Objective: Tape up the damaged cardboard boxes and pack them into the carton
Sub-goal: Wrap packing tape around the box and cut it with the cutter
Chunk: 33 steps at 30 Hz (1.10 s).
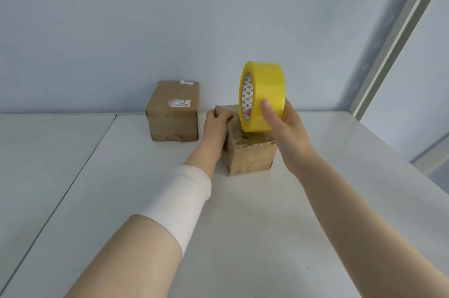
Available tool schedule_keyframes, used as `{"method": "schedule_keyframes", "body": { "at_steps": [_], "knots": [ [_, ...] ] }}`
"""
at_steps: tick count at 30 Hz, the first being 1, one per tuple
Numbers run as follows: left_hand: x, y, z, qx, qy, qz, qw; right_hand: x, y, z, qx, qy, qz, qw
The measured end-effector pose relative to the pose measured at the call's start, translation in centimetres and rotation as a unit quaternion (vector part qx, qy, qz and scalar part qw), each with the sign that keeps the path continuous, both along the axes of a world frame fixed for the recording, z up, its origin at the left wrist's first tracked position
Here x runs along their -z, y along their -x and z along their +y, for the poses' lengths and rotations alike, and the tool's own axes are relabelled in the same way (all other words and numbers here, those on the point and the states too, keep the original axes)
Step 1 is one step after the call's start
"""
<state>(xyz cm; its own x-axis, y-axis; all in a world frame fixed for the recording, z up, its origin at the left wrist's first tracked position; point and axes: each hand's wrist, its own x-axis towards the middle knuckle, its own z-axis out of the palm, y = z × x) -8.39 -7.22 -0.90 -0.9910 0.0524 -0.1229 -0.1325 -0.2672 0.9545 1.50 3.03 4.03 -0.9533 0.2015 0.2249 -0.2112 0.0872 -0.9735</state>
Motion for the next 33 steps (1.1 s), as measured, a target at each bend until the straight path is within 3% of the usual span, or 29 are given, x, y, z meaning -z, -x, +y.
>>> {"method": "schedule_keyframes", "body": {
  "at_steps": [4,10,13,17,21,24,27,29,31,33],
  "knots": [
    [0.4,0.8,-0.1,0.003,-0.005,-0.022,1.000,-0.5,1.2,-1.7,0.047,0.007,0.007,0.999],
    [0.7,0.9,0.0,0.018,0.000,-0.035,0.999,-0.2,-3.9,-3.7,0.069,0.052,0.036,0.996],
    [0.8,1.0,0.1,0.017,-0.008,-0.032,0.999,-0.5,-6.4,-2.6,0.068,0.086,-0.014,0.994],
    [1.1,1.3,0.2,0.014,-0.016,-0.030,0.999,2.1,-10.0,-2.4,0.030,0.052,-0.123,0.991],
    [0.9,1.1,0.1,0.025,0.003,-0.030,0.999,2.8,-10.2,-2.2,0.012,0.019,-0.162,0.987],
    [0.4,0.7,-0.3,0.028,0.114,0.007,0.993,2.5,-9.8,-2.1,0.004,0.003,-0.181,0.984],
    [-0.7,-0.7,-2.0,-0.021,0.272,0.196,0.942,2.4,-9.8,-2.2,-0.011,0.007,-0.191,0.982],
    [-1.7,-2.2,-2.8,0.046,0.299,0.320,0.898,2.3,-9.7,-2.0,-0.021,0.003,-0.195,0.981],
    [-2.2,-3.2,-2.9,0.171,0.373,0.368,0.834,2.2,-9.6,-1.8,-0.040,0.016,-0.197,0.979],
    [-2.3,-3.5,-2.5,0.249,0.459,0.355,0.775,2.1,-9.8,-1.8,-0.075,0.038,-0.195,0.977]
  ]
}}
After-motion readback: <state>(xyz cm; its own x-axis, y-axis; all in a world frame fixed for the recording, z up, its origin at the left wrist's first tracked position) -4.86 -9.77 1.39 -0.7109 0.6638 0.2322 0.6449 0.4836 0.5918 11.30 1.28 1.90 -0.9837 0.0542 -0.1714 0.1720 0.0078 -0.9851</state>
